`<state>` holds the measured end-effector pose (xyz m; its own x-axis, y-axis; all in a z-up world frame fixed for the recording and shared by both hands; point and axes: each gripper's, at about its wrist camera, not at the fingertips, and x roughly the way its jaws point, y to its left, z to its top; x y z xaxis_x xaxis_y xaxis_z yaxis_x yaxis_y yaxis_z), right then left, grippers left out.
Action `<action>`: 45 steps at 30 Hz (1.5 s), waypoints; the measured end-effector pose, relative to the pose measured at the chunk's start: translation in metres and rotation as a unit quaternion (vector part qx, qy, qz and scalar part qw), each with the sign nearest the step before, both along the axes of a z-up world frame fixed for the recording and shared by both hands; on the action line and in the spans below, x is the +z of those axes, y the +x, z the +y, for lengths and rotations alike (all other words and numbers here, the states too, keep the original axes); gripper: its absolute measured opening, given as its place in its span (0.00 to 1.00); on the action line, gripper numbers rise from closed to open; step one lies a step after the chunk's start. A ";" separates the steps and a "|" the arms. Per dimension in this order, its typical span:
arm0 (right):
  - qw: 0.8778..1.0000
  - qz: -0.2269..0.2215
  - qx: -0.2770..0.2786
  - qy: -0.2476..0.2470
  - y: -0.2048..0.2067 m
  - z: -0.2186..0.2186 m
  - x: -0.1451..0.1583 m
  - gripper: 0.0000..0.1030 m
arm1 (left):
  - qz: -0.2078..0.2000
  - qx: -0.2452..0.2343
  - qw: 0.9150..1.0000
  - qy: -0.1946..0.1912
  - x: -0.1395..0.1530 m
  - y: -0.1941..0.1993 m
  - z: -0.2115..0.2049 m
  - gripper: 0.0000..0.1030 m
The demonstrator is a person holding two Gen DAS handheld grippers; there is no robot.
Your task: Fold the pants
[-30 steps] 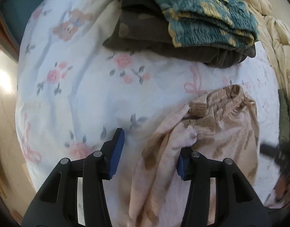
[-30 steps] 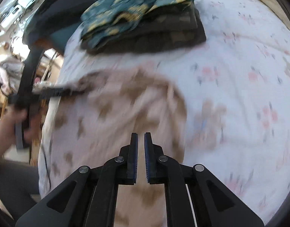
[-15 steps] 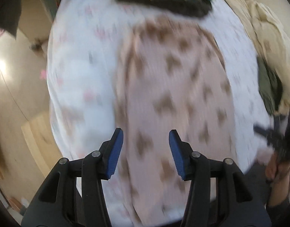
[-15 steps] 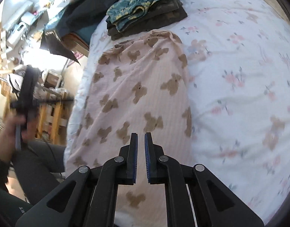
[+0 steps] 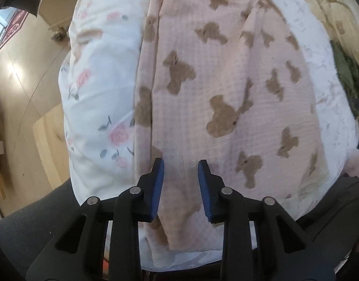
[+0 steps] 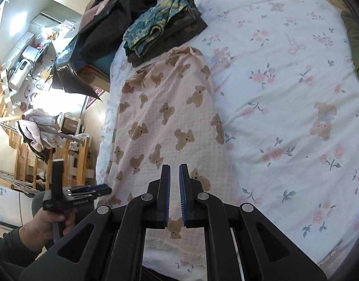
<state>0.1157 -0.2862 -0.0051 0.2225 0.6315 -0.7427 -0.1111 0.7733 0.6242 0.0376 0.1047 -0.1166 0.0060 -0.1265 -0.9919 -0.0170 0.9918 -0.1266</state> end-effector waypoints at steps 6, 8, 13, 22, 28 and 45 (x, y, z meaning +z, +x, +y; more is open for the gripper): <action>1.000 -0.009 -0.009 0.001 -0.002 -0.003 0.005 0.09 | 0.000 -0.044 0.999 0.020 -0.009 -0.013 -0.016 0.01; 1.000 -0.008 -0.009 -0.006 -0.002 -0.003 0.004 0.09 | -0.015 -0.055 0.998 0.024 -0.001 -0.017 -0.019 0.00; 1.000 -0.001 -0.010 -0.007 -0.002 -0.004 0.001 0.09 | -0.046 -0.020 0.998 0.038 0.033 -0.026 -0.001 0.00; 1.000 -0.002 0.004 -0.006 -0.002 0.007 0.002 0.09 | -0.018 -0.035 0.999 0.029 0.048 -0.065 0.004 0.06; 1.000 -0.004 0.010 -0.004 -0.002 0.013 0.004 0.09 | 0.008 -0.124 0.990 0.068 0.024 -0.104 -0.046 0.60; 0.999 -0.028 0.015 0.018 -0.008 0.014 0.023 0.10 | 0.043 -0.003 0.987 0.157 0.018 -0.106 -0.001 0.58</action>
<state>0.1080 -0.2724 0.0179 0.2433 0.6652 -0.7059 -0.1702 0.7458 0.6441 -0.0687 0.1037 -0.0989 -0.0801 0.1867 -0.9792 -0.0078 0.9822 0.1879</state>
